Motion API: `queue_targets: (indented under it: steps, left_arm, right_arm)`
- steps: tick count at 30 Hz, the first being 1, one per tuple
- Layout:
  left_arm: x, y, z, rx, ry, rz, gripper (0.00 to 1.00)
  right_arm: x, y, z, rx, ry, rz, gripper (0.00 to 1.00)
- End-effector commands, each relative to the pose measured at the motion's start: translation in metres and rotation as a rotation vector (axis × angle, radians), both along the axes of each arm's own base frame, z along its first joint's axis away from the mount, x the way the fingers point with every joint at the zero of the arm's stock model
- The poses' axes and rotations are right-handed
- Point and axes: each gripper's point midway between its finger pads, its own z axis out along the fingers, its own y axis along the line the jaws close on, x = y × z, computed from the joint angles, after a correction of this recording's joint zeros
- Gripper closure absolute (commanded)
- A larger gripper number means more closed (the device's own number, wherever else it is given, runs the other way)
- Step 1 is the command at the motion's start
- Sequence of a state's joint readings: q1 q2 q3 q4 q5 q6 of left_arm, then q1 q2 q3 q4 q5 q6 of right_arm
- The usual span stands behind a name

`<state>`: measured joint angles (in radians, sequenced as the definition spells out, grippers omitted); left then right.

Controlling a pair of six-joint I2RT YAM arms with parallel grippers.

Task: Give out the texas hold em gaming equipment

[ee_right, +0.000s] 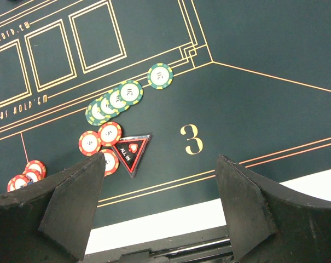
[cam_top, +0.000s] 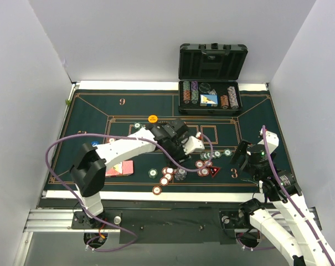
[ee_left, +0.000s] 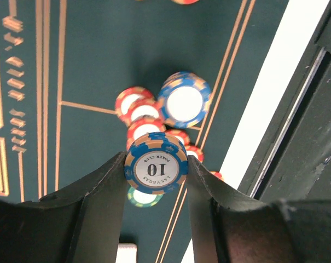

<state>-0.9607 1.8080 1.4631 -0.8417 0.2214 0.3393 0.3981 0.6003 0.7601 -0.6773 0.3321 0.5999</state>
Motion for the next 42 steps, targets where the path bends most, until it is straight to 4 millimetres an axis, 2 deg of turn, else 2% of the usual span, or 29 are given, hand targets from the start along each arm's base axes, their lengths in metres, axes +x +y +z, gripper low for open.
queue_targets:
  steps: [1,3,6,7,12,15,19,20,26,35,37,42]
  left_arm:
    - [0.034,0.026,0.049,-0.098,-0.046,0.091,0.79]
    - [0.059,0.056,0.051,-0.103,-0.050,0.181,0.79]
    - [0.086,0.096,0.051,-0.097,-0.067,0.280,0.79]
    - [0.098,0.116,0.051,-0.093,-0.069,0.330,0.79]
    - [0.127,0.174,0.042,-0.079,-0.076,0.466,0.80]
    - [0.137,0.205,0.023,-0.061,-0.053,0.540,0.82]
    - [0.141,0.224,-0.001,-0.016,-0.044,0.582,0.82]
    - [0.137,0.227,-0.010,-0.003,-0.030,0.586,0.82]
    - [0.143,0.243,-0.038,0.036,-0.047,0.637,0.82]
    - [0.140,0.253,-0.060,0.055,-0.051,0.662,0.76]
    - [0.142,0.254,-0.061,0.048,-0.058,0.666,0.73]
    - [0.145,0.257,-0.062,0.038,-0.068,0.682,0.48]
  right_arm:
    - [-0.001,-0.004,-0.006,-0.023,0.021,-0.008,0.24]
    - [-0.001,-0.003,-0.006,-0.021,0.020,-0.004,0.24]
    - [-0.001,-0.003,-0.006,-0.022,0.023,-0.007,0.24]
    - [-0.001,-0.003,-0.007,-0.023,0.026,-0.005,0.24]
    - [0.000,-0.002,-0.007,-0.021,0.029,0.001,0.24]
    - [-0.001,-0.002,-0.008,-0.022,0.033,0.003,0.24]
    - [-0.001,-0.001,-0.007,-0.019,0.030,0.005,0.24]
    - [0.000,-0.002,-0.007,-0.019,0.030,0.000,0.24]
    - [-0.001,-0.002,-0.007,-0.018,0.027,0.003,0.24]
    - [-0.001,-0.002,-0.007,-0.018,0.029,0.001,0.24]
    - [-0.001,-0.001,-0.007,-0.017,0.027,0.003,0.24]
    - [-0.001,-0.001,-0.008,-0.016,0.029,0.005,0.24]
